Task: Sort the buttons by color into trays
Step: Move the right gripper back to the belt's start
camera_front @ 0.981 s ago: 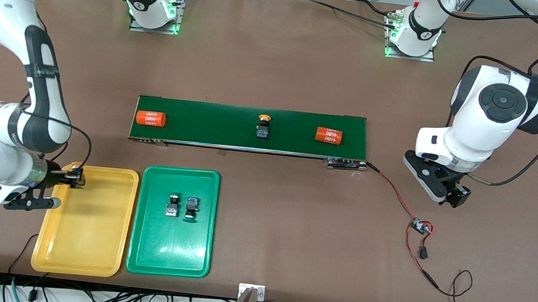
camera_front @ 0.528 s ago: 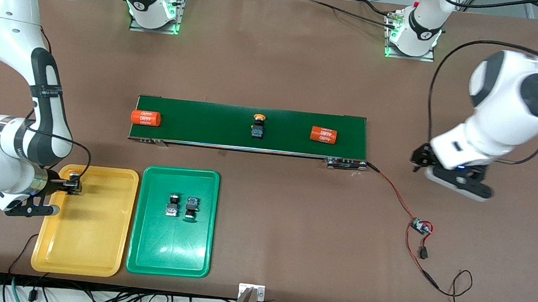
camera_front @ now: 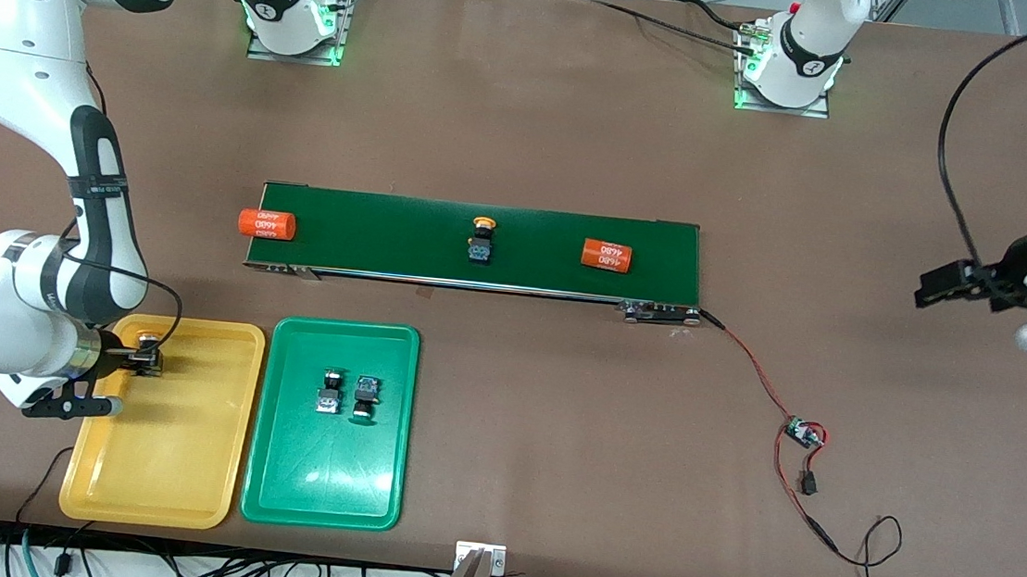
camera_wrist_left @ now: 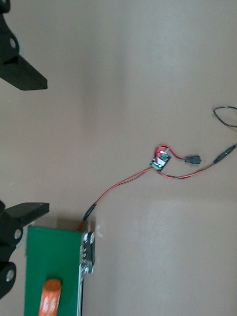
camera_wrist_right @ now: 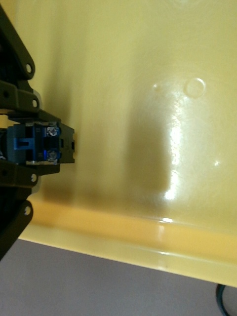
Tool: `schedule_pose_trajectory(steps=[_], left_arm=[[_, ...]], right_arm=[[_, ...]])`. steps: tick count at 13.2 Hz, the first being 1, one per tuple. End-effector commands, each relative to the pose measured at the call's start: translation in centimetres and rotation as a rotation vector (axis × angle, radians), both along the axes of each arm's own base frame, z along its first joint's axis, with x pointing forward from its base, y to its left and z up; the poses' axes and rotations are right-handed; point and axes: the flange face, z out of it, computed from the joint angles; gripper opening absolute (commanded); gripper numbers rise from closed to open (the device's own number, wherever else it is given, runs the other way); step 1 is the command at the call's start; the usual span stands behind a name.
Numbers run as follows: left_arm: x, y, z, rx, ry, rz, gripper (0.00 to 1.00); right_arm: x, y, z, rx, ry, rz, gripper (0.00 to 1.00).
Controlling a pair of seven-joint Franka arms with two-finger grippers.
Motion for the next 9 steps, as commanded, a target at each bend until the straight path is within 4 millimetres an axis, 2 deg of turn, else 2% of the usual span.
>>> schedule_pose_trajectory(steps=[1,2,3,4,5,6,9], left_arm=[[-0.4,0.8,2.6,-0.003,0.004,0.041,1.0],[-0.5,1.0,2.9,-0.003,0.001,0.046,1.0],[-0.7,1.2,3.0,-0.008,-0.011,0.048,1.0],[-0.9,1.1,2.2,-0.008,-0.006,0.041,1.0],[-0.7,1.1,1.7,-0.006,-0.013,0.041,1.0],[-0.6,1.1,1.5,-0.006,-0.024,0.04,1.0],[-0.3,0.9,0.2,-0.012,-0.055,0.036,1.0]], right_arm=[[0.6,-0.2,0.2,-0.007,-0.011,0.01,0.44],[0.5,-0.2,0.2,-0.005,-0.009,0.006,0.49],[0.5,0.0,0.4,-0.002,-0.009,0.003,0.68],[0.6,0.1,0.7,0.0,-0.009,0.006,0.7],[0.6,0.2,1.0,0.004,-0.009,0.005,0.82],[0.4,0.2,1.4,0.011,-0.006,0.001,1.0],[-1.3,1.7,2.7,0.091,0.086,-0.042,1.0]])
